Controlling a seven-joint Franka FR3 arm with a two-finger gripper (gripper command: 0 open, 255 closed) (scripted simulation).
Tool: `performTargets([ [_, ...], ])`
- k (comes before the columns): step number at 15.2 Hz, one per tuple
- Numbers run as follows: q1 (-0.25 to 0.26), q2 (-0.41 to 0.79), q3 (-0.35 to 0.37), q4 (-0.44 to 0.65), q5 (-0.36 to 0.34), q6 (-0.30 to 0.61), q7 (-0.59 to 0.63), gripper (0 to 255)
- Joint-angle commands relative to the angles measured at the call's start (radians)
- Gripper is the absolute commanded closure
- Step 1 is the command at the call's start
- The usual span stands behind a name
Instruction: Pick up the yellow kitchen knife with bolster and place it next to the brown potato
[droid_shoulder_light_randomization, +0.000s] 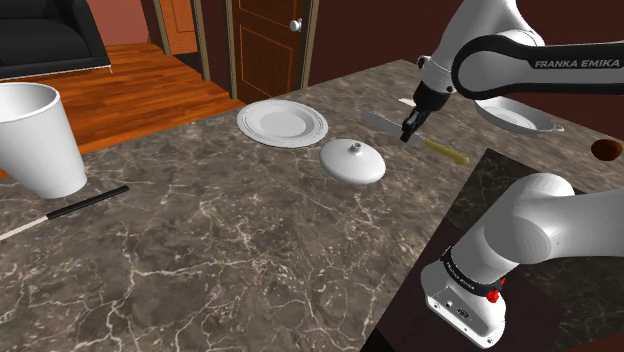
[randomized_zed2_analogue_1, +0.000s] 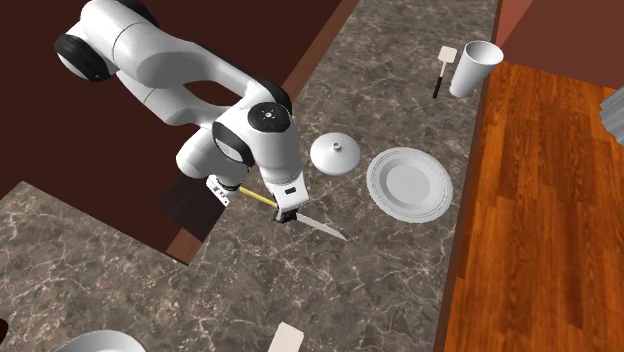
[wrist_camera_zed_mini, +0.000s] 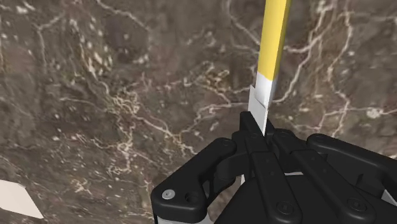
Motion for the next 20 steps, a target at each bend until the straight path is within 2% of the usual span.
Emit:
performTargets([
  [1, 0.001, -0.002, 0.002, 0.019, 0.003, -0.021, -0.002, 255],
  [20, 0.013, 0.009, 0.023, 0.28, 0.031, -0.27, -0.024, 255],
])
